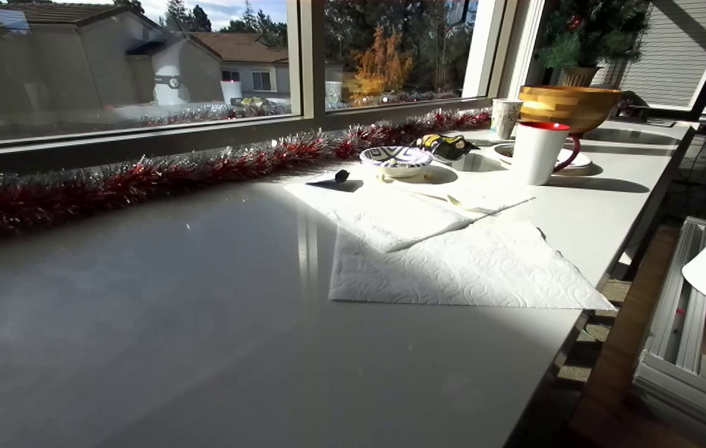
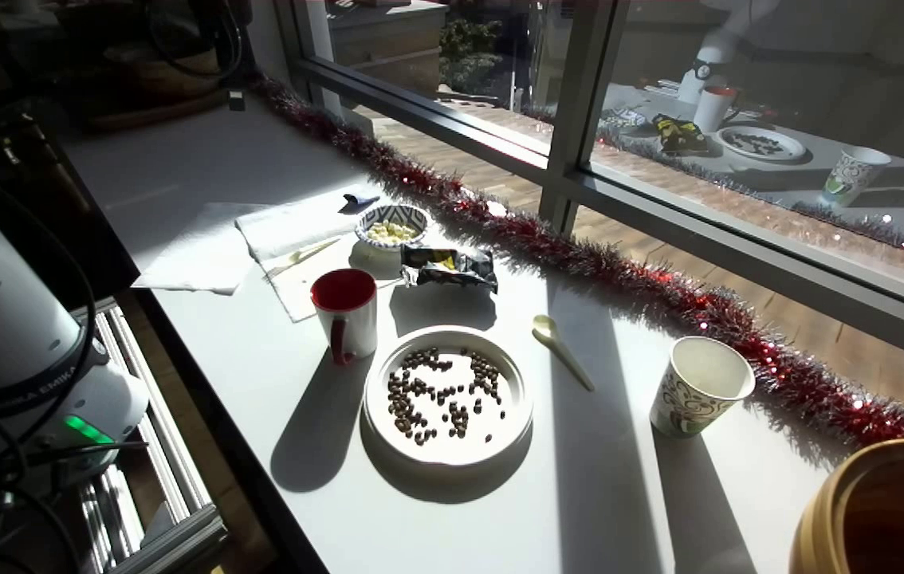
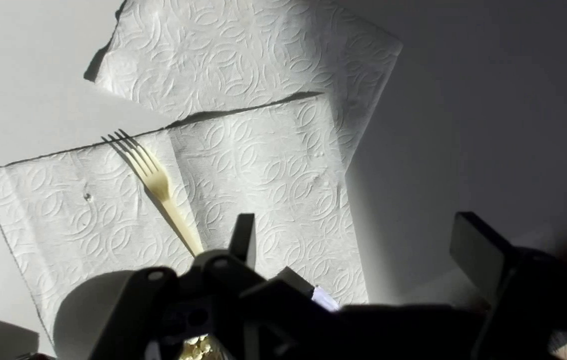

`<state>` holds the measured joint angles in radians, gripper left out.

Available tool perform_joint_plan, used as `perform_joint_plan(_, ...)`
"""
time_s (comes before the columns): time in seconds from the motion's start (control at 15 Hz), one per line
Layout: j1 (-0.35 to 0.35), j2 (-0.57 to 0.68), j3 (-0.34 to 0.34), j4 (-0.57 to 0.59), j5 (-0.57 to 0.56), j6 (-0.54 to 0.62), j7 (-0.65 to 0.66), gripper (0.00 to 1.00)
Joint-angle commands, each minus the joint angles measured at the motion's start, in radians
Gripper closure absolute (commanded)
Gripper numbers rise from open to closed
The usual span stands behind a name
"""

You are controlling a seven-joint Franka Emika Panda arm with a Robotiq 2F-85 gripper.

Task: Pour out the beans from the cup

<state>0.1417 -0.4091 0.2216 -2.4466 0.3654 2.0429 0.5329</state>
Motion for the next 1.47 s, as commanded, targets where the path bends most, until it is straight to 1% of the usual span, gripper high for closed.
perform_joint_plan(0.0, -0.059, -0.151, -0.026, -0.093, -0.002, 0.004, 0.103, 0.00)
perform_joint_plan(0.2, -0.120, -0.283, -0.073, -0.189, -0.005, -0.003, 0.149, 0.00)
perform_joint_plan(0.4, -0.207, -0.445, -0.127, -0.299, -0.016, -0.032, 0.186, 0.00)
perform_joint_plan(0.47, -0.240, -0.480, -0.145, -0.324, -0.018, -0.036, 0.190, 0.00)
perform_joint_plan(0.6, -0.323, -0.567, -0.196, -0.366, -0.037, -0.073, 0.191, 0.00)
perform_joint_plan(0.67, -0.388, -0.536, -0.242, -0.301, -0.071, -0.115, 0.181, 0.00)
perform_joint_plan(0.8, -0.495, -0.578, -0.307, -0.311, -0.127, -0.143, 0.167, 0.00)
perform_joint_plan(0.87, -0.427, -0.528, -0.256, -0.307, -0.078, -0.106, 0.156, 0.00)
perform_joint_plan(0.93, -0.474, -0.544, -0.285, -0.307, -0.097, -0.119, 0.148, 0.00)
perform_joint_plan(1.0, -0.502, -0.554, -0.302, -0.307, -0.105, -0.128, 0.140, 0.00)
perform_joint_plan(1.07, -0.512, -0.559, -0.307, -0.307, -0.106, -0.132, 0.140, 0.00)
perform_joint_plan(1.4, -0.509, -0.560, -0.300, -0.307, -0.107, -0.132, 0.142, 0.00)
